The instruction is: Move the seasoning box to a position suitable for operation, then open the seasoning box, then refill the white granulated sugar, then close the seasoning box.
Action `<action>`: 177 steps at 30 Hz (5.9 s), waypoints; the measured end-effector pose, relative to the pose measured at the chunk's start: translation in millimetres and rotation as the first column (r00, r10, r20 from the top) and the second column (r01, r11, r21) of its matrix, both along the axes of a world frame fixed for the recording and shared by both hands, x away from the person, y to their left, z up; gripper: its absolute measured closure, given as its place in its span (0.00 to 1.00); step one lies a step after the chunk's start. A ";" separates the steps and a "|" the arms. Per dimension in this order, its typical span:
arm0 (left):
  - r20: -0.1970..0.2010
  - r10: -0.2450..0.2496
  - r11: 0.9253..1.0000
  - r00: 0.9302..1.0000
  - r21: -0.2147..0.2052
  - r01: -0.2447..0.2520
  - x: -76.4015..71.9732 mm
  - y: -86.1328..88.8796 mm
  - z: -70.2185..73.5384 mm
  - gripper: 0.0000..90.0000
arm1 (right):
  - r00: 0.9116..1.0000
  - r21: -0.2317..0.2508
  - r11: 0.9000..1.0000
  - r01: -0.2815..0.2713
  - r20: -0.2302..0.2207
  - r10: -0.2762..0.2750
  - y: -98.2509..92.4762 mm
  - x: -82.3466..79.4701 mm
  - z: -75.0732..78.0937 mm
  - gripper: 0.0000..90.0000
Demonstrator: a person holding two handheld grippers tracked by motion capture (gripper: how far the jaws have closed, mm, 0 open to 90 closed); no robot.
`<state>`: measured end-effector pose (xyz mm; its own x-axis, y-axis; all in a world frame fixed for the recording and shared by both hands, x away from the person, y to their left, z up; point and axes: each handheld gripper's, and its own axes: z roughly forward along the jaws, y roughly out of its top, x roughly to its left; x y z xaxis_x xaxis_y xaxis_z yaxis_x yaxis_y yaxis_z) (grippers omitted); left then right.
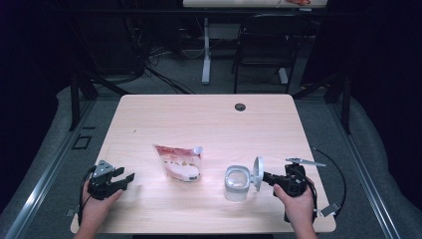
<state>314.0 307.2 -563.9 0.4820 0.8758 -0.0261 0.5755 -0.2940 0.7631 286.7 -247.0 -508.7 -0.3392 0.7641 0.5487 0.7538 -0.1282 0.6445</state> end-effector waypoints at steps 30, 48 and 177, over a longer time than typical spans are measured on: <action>0.006 -0.005 1.000 1.000 0.006 0.005 0.7 0.0 0.9 0.54 | 0.997 -0.243 0.970 0.005 0.078 0.015 1.4 -30.5 -13.4 0.84; 0.006 -0.002 1.000 1.000 0.005 0.002 0.2 -0.2 0.5 0.54 | 0.996 -0.329 0.943 -0.042 0.061 0.065 15.3 -27.7 -24.1 0.90; 0.035 -0.201 0.973 0.979 -0.105 0.204 -5.3 -60.8 114.1 0.64 | 0.948 -0.420 0.908 -0.018 0.282 0.149 17.2 -30.3 59.0 0.74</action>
